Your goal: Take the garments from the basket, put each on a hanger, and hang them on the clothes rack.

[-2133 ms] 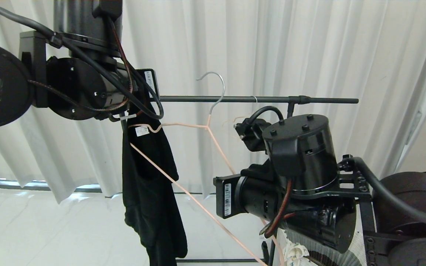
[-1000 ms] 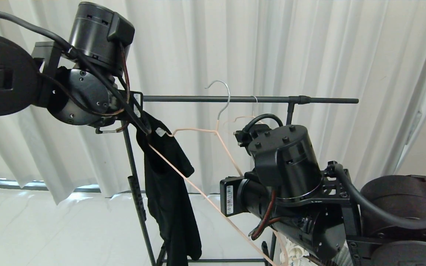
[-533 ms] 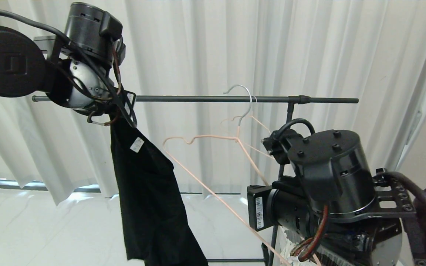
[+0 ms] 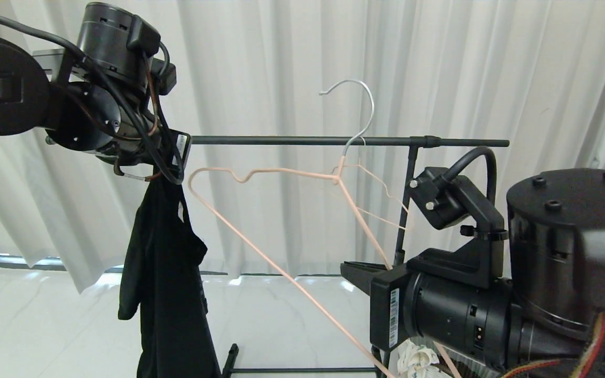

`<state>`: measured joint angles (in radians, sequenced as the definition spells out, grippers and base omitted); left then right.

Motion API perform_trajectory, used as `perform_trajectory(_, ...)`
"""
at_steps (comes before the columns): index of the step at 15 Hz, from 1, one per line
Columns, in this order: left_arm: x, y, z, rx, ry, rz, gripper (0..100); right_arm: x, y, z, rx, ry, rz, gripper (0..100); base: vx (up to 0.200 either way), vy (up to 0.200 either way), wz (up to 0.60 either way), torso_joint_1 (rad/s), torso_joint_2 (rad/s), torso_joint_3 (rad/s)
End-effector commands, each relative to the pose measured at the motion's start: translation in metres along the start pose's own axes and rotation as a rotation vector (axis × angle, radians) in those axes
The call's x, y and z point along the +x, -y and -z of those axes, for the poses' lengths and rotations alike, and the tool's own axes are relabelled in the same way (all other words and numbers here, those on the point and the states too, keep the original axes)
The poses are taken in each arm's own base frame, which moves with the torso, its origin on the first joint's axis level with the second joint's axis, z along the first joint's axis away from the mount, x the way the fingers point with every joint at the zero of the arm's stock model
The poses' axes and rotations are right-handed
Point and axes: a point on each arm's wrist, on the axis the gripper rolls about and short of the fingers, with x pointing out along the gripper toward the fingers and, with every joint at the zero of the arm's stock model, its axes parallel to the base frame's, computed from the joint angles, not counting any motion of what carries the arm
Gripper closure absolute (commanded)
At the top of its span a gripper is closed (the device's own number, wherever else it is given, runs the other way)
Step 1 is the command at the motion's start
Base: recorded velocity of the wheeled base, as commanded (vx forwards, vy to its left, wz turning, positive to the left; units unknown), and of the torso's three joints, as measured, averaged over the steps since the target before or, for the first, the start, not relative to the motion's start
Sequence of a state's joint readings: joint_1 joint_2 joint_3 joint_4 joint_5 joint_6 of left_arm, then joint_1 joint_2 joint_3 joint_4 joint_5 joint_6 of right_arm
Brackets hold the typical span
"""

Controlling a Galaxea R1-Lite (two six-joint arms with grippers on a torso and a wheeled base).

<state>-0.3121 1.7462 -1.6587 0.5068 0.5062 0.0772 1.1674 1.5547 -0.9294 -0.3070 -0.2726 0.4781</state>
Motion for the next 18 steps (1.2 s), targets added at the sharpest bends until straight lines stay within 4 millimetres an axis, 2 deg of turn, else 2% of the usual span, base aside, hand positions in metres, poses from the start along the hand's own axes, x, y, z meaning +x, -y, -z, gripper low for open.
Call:
perform_trajectory(1, -0.003, 0.006, -0.001, -0.020, 0.007, 0.017, 100, 0.007, -0.004, 0.005, -0.014, 0.001, -0.034, 100, 0.000, 0.000, 0.00, 0.000, 0.00, 0.000)
perform_trajectory(5, -0.005, 0.007, -0.008, -0.051, 0.033, 0.022, 100, 0.030, -0.006, 0.015, -0.018, -0.005, -0.050, 100, 0.000, 0.000, 0.00, 0.000, 0.00, 0.000)
perform_trajectory(9, -0.006, 0.006, -0.008, -0.055, 0.035, 0.022, 100, 0.035, 0.002, 0.011, -0.010, 0.011, -0.020, 100, 0.000, 0.000, 0.00, 0.000, 0.00, 0.000)
perform_trajectory(12, -0.005, 0.008, -0.007, -0.061, 0.030, 0.025, 100, 0.039, -0.002, 0.001, 0.008, 0.072, -0.056, 100, 0.000, 0.000, 0.00, 0.000, 0.00, 0.000)
perform_trajectory(18, -0.007, 0.012, -0.008, -0.057, 0.036, 0.038, 100, 0.053, -0.005, 0.002, -0.020, 0.080, -0.061, 100, 0.000, 0.000, 0.00, 0.000, 0.00, 0.000)
